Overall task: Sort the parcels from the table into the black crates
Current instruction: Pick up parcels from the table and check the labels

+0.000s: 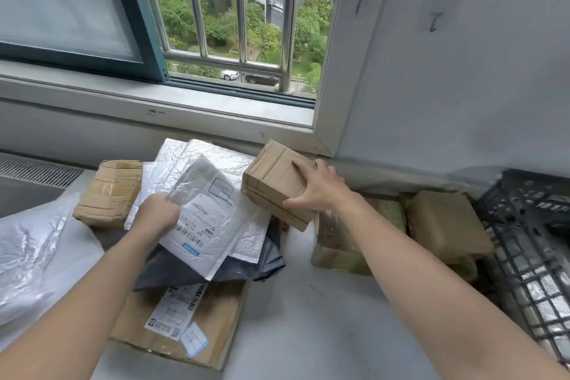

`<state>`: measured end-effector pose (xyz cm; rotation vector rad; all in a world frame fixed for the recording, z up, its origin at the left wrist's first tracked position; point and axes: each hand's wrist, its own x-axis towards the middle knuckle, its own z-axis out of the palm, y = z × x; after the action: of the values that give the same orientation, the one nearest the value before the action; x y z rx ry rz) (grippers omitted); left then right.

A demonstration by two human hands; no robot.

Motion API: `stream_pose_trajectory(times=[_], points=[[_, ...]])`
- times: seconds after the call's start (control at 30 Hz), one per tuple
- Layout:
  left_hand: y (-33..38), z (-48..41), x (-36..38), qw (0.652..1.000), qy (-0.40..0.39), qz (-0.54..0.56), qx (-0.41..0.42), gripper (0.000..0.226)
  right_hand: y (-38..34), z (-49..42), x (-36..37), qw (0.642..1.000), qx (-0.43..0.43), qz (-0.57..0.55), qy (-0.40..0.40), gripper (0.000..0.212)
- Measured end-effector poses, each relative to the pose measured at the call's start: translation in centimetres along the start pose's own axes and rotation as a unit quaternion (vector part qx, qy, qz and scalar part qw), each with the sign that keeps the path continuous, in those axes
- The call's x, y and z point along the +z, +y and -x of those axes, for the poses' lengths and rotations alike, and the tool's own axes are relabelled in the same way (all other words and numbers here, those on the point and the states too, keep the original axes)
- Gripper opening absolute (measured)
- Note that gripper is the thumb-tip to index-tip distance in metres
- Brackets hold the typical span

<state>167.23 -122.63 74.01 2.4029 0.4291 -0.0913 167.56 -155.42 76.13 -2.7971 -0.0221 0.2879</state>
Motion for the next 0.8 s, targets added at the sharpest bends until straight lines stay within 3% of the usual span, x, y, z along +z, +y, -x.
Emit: stream_pose_trajectory(times=[0.2,0.33,0.47,0.6,0.73,0.8], points=[[-2.6,-0.1,-8.7,0.977,0.166,0.136,0.018,0.014,-8.6,-1.6,3.5,1.0,-0.007,0.008,0.002,0.108],[-1.5,-0.4,-11.4,0.921,0.225,0.317,0.012,0.036,-12.1,-1.9,4.2,0.999,-0.03,-0.009,-0.01,0.11],[1.1,-0.1,-11.3,0.919,0.172,0.352,0.042,0.032,-14.0,-1.3,3.1,0.998,-0.024,-0.013,-0.056,0.109],[2.6,-0.2,-9.7,0.916,0.103,0.384,0.041,0.032,-14.6,0.0,1.0,0.989,-0.059,-0.131,0.046,0.057],[3.5,0.6,-8.1,0.91,0.065,0.407,0.043,0.033,-15.5,1.7,-0.7,0.902,-0.047,-0.413,0.116,0.032],[4.1,1.2,-7.5,0.91,0.048,0.408,0.057,0.032,-15.7,2.2,-1.3,0.87,-0.037,-0.475,0.127,0.022]])
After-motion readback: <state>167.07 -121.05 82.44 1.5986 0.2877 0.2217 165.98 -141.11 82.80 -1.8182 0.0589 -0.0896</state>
